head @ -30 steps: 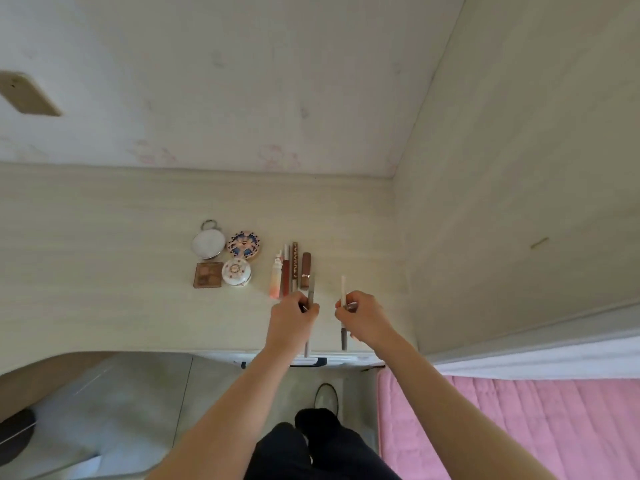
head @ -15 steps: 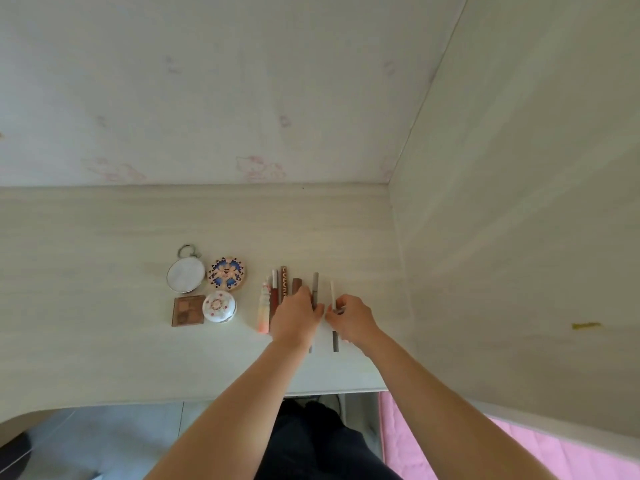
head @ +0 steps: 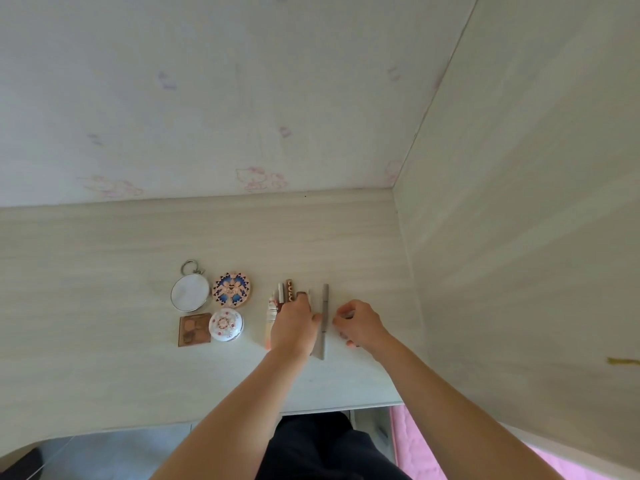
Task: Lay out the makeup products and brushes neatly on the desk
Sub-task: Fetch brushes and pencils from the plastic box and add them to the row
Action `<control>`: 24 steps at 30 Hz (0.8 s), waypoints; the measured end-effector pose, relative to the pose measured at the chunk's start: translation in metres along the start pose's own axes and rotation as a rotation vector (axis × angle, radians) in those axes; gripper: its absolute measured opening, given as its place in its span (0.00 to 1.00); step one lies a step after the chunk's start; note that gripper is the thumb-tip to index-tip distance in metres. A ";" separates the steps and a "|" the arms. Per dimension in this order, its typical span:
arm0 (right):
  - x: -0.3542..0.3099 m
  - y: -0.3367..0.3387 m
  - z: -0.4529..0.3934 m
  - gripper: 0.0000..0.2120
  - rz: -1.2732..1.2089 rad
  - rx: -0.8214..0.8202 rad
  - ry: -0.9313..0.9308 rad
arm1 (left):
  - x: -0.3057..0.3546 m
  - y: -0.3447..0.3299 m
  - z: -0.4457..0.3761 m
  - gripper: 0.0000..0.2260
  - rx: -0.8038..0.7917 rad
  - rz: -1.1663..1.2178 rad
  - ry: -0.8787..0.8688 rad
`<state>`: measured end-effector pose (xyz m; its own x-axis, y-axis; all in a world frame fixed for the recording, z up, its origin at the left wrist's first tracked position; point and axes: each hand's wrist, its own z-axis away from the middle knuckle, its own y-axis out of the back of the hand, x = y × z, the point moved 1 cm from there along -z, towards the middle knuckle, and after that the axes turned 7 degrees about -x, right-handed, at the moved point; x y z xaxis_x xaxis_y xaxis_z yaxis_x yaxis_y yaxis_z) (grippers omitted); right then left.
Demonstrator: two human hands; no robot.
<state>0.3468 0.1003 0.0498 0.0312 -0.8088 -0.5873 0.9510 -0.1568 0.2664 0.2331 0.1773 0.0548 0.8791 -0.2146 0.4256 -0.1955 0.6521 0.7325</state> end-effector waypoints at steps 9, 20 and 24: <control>0.005 0.006 0.002 0.13 -0.012 -0.063 0.056 | 0.006 0.014 -0.013 0.10 0.019 0.196 0.024; 0.016 0.012 0.001 0.18 -0.003 -0.025 0.064 | 0.026 0.022 -0.037 0.18 -0.187 0.337 -0.115; 0.023 0.014 0.000 0.20 0.042 0.073 0.058 | 0.035 0.013 -0.041 0.22 -0.250 0.193 -0.226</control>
<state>0.3604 0.0793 0.0397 0.0906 -0.7817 -0.6171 0.9237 -0.1657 0.3454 0.2791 0.2078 0.0571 0.7128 -0.2070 0.6701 -0.2119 0.8473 0.4871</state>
